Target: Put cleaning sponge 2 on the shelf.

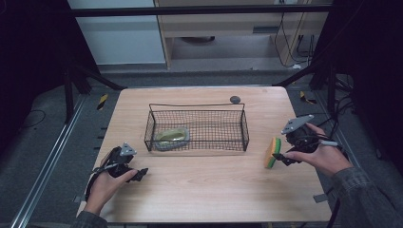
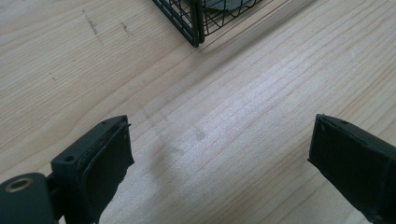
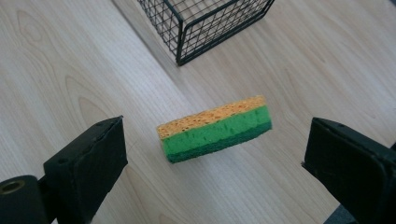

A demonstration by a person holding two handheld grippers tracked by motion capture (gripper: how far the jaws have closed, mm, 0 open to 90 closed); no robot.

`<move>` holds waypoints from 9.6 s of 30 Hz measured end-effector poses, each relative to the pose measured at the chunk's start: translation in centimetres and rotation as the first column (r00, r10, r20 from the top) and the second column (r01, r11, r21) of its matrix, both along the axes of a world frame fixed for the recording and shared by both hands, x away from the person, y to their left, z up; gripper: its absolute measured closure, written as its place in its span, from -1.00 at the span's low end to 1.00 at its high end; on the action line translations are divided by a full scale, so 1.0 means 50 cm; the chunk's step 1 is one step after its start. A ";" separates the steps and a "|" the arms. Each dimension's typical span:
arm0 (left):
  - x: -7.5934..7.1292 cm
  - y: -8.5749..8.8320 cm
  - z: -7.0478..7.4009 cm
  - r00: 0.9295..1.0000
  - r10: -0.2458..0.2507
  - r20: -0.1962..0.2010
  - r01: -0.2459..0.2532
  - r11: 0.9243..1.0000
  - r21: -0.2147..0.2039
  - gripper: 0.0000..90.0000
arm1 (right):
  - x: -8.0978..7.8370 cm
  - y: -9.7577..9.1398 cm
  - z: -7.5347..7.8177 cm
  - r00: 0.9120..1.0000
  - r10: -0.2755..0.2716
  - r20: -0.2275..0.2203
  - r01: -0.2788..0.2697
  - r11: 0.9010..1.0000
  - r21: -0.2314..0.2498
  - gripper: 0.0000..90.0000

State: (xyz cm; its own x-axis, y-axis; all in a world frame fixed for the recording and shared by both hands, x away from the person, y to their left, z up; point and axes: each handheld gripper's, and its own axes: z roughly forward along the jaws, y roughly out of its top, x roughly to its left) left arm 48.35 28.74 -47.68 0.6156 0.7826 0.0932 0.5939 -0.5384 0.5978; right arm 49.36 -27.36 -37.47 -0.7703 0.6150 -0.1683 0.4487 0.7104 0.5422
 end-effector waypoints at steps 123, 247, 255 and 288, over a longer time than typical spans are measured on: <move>0.008 0.013 -0.035 0.998 0.003 -0.060 -0.006 0.999 -0.037 -0.92 | 0.129 0.303 0.166 0.966 0.206 0.155 -0.157 0.947 -0.279 -0.62; 0.005 0.011 -0.037 0.998 -0.001 -0.060 -0.002 0.999 -0.047 -0.96 | 0.188 0.342 0.028 0.972 0.224 0.066 -0.192 0.928 -0.319 -0.58; 0.006 0.011 -0.038 0.998 -0.003 -0.057 0.000 0.999 -0.047 -0.97 | 0.170 0.306 0.030 0.981 0.153 0.116 -0.114 0.952 -0.285 -0.77; 0.010 0.026 -0.052 1.000 0.005 0.012 -0.004 0.995 -0.099 -1.00 | 0.070 0.102 -0.020 0.953 -0.191 0.237 0.197 0.980 -0.003 -0.79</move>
